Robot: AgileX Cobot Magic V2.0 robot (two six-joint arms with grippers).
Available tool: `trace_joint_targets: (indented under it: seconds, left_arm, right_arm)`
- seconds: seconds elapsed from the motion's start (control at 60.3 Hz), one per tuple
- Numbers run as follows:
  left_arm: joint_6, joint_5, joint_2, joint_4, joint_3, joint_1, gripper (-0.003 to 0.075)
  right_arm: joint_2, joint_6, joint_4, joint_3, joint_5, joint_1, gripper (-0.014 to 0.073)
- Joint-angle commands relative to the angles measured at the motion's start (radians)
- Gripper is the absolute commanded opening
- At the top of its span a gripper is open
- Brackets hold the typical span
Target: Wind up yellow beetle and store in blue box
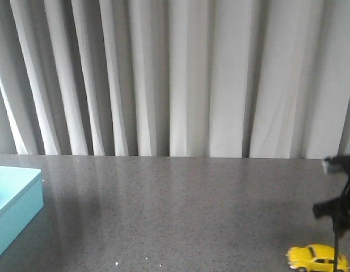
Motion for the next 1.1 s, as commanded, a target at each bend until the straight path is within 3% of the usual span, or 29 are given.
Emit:
trace_joint_targets:
  seconds: [0.0,0.149,0.365,0.647,0.846,1.079]
  left_arm:
    - [-0.007,-0.069,0.003,-0.003,-0.014,-0.006,-0.0006]
    - [-0.007,-0.069,0.003,-0.003,-0.014,-0.006,-0.0006]
    - [-0.007,-0.069,0.003,-0.003,-0.014,-0.006,-0.0006]
    - [-0.007,-0.069,0.003,-0.003,-0.014,-0.006,-0.0006]
    - [-0.007,-0.069,0.003,-0.003,-0.014,-0.006,-0.0006]
    - [-0.007,-0.069,0.003,-0.003,-0.014,-0.006,-0.0006]
  right_arm:
    - [-0.136,-0.058,0.091,-0.14,-0.076,-0.002,0.0458]
    - [-0.297,-0.112,0.209,-0.236,-0.143,-0.002,0.0351]
    - [-0.577,-0.208,0.338,-0.17,-0.196,-0.002,-0.0016]
    - [-1.039,-0.207,0.386,0.317,-0.387,-0.002,-0.0007]
    - [-1.273,-0.204,0.278,0.674,-0.455,-0.002,-0.0007]
    - [-1.362,-0.209,0.254,0.825,-0.451,-0.002,-0.0007]
